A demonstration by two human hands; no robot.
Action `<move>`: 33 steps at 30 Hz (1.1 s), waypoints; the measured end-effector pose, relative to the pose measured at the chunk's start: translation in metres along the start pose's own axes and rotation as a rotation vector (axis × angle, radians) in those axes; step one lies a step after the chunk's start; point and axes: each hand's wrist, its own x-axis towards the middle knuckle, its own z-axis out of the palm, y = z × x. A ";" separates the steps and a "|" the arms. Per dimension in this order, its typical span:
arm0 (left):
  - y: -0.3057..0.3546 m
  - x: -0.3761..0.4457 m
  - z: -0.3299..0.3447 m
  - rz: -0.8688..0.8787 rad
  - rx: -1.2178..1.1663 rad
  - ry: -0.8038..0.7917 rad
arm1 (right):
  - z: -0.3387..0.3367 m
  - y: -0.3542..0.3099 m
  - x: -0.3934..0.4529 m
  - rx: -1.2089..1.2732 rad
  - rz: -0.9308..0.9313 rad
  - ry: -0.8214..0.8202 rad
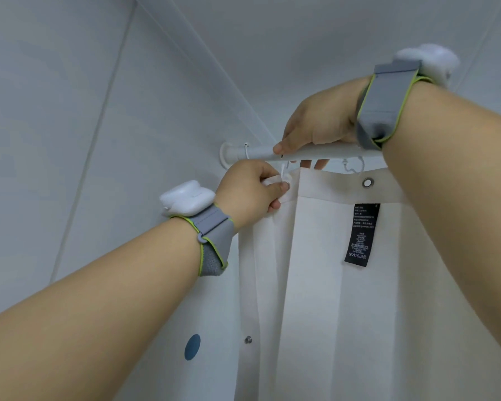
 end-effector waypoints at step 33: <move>-0.002 0.004 -0.006 -0.037 -0.172 0.132 | 0.019 -0.005 0.010 -0.191 -0.127 0.197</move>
